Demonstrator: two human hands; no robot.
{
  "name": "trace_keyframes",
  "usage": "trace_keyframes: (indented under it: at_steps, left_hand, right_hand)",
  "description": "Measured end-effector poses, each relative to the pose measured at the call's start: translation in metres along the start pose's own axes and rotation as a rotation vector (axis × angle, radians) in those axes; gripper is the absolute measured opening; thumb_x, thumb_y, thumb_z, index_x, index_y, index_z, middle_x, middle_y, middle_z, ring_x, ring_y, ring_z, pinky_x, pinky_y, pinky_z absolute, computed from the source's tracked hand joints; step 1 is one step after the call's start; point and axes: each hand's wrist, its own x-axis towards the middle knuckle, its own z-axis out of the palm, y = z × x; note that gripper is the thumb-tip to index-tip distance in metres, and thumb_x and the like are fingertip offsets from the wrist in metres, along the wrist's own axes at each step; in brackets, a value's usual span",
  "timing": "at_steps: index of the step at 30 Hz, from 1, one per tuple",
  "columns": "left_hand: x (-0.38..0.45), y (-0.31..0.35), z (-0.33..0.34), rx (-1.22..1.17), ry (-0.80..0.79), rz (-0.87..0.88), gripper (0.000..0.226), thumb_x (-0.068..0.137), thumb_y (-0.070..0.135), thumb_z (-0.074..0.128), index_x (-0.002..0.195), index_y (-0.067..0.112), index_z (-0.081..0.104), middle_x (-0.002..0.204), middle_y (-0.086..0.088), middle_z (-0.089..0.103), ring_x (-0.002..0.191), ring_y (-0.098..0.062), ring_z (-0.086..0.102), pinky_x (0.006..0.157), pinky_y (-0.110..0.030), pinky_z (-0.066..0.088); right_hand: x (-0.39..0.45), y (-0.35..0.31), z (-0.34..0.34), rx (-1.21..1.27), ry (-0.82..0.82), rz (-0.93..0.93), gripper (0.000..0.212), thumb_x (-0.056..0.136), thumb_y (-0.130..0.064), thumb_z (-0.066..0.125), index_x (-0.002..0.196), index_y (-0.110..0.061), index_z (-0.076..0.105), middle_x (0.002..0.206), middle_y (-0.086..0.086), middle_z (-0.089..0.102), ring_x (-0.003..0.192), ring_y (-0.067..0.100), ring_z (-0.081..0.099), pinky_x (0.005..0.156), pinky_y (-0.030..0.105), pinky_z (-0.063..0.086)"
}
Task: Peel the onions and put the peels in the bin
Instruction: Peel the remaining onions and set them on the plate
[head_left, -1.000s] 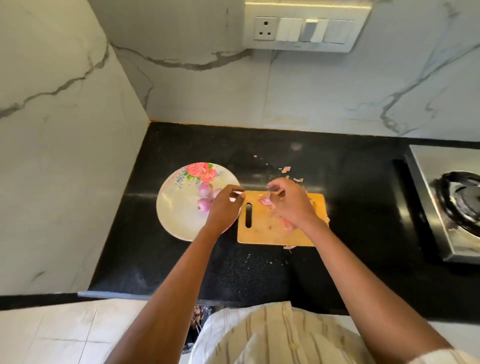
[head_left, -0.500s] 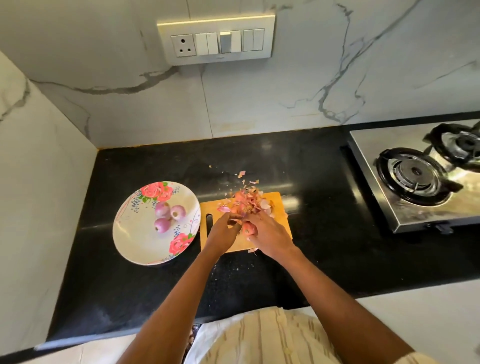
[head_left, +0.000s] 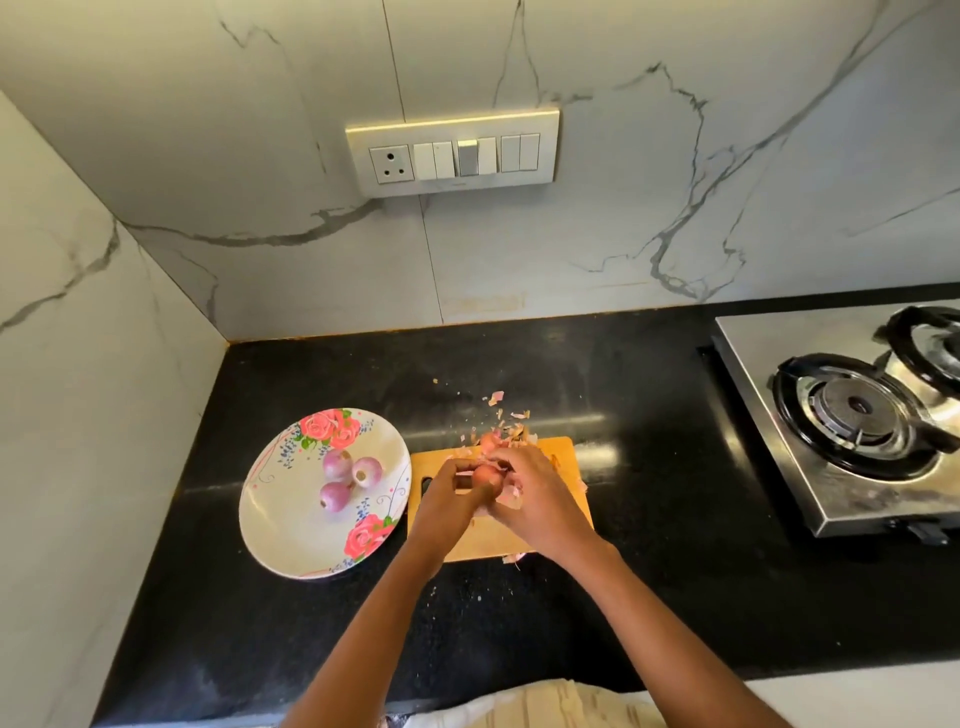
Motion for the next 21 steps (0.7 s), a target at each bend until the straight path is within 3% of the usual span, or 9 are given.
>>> trace_keyframes:
  at_steps: [3, 7, 10, 16, 21]
  left_hand:
    - [0.001, 0.017, -0.009, -0.278, -0.052, 0.000, 0.038, 0.094, 0.033, 0.071, 0.123, 0.012, 0.058, 0.111, -0.010, 0.074, 0.098, -0.021, 0.073, 0.082, -0.029, 0.058]
    - [0.004, 0.037, -0.017, -0.330, -0.110, 0.077, 0.042, 0.092, 0.035, 0.067, 0.126, 0.012, 0.060, 0.116, -0.009, 0.074, 0.107, -0.025, 0.071, 0.091, -0.031, 0.057]
    - [0.005, 0.043, -0.016, -0.372, -0.117, 0.096, 0.049, 0.088, 0.039, 0.065, 0.129, 0.012, 0.061, 0.121, -0.010, 0.072, 0.111, -0.026, 0.070, 0.098, -0.036, 0.056]
    - [0.005, 0.041, -0.014, -0.381, -0.024, 0.146, 0.043, 0.089, 0.036, 0.070, 0.127, 0.018, 0.060, 0.121, -0.003, 0.072, 0.111, -0.022, 0.070, 0.099, -0.039, 0.056]
    - [0.008, 0.052, -0.013, -0.368, -0.039, 0.162, 0.037, 0.096, 0.033, 0.064, 0.127, 0.013, 0.059, 0.119, -0.005, 0.072, 0.109, -0.023, 0.071, 0.096, -0.035, 0.057]
  right_hand:
    - [0.014, -0.001, -0.022, 0.356, -0.026, 0.195, 0.048, 0.087, -0.024, 0.079, 0.131, -0.032, 0.062, 0.128, -0.011, 0.063, 0.114, -0.001, 0.058, 0.089, 0.011, 0.047]
    - [0.030, -0.015, -0.036, 0.774, 0.028, 0.331, 0.034, 0.093, -0.020, 0.073, 0.127, -0.022, 0.067, 0.114, -0.002, 0.075, 0.108, 0.011, 0.070, 0.088, 0.024, 0.057]
    - [0.036, -0.024, -0.038, 0.836, 0.034, 0.360, 0.026, 0.095, -0.023, 0.070, 0.120, -0.014, 0.072, 0.107, 0.003, 0.077, 0.102, 0.016, 0.073, 0.078, 0.020, 0.057]
    - [0.039, -0.025, -0.033, 0.858, 0.046, 0.309, 0.026, 0.093, -0.016, 0.072, 0.118, -0.010, 0.074, 0.107, 0.004, 0.077, 0.102, 0.015, 0.073, 0.086, 0.022, 0.057]
    - [0.044, -0.022, -0.034, 0.635, 0.194, 0.247, 0.017, 0.089, -0.023, 0.077, 0.105, -0.015, 0.078, 0.096, -0.004, 0.078, 0.093, 0.010, 0.072, 0.083, 0.023, 0.057]
